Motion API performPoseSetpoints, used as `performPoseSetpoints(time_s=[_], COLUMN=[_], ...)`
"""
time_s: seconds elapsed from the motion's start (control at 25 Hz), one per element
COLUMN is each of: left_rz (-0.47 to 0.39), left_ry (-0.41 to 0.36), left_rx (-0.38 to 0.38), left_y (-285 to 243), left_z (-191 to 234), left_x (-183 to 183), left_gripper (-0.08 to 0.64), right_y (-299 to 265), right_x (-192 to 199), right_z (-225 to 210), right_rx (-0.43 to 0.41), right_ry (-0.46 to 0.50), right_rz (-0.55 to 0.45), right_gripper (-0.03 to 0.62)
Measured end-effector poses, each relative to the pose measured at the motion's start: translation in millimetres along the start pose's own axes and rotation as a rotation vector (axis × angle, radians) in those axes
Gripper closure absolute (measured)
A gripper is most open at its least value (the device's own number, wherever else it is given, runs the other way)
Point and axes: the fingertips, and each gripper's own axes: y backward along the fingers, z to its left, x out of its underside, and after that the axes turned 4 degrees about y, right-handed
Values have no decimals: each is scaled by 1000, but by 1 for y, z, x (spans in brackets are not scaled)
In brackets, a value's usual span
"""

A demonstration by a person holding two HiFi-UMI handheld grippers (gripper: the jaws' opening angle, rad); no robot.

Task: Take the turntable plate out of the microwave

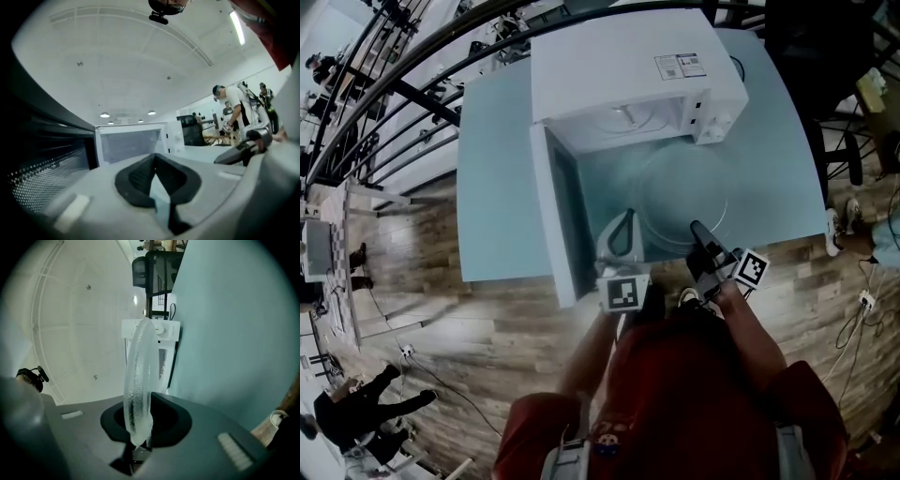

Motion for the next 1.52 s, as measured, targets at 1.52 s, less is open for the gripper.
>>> performPoseSetpoints(time_s=[1.52], left_rz=[130], left_ry=[128], left_rx=[-235], left_y=[92], left_z=[-91], left_x=[-2], left_gripper=[563], right_y=[119], right_x=[-27], right_z=[42], right_rx=[-46], right_ry=[49], right_rz=[127], right_gripper=[558])
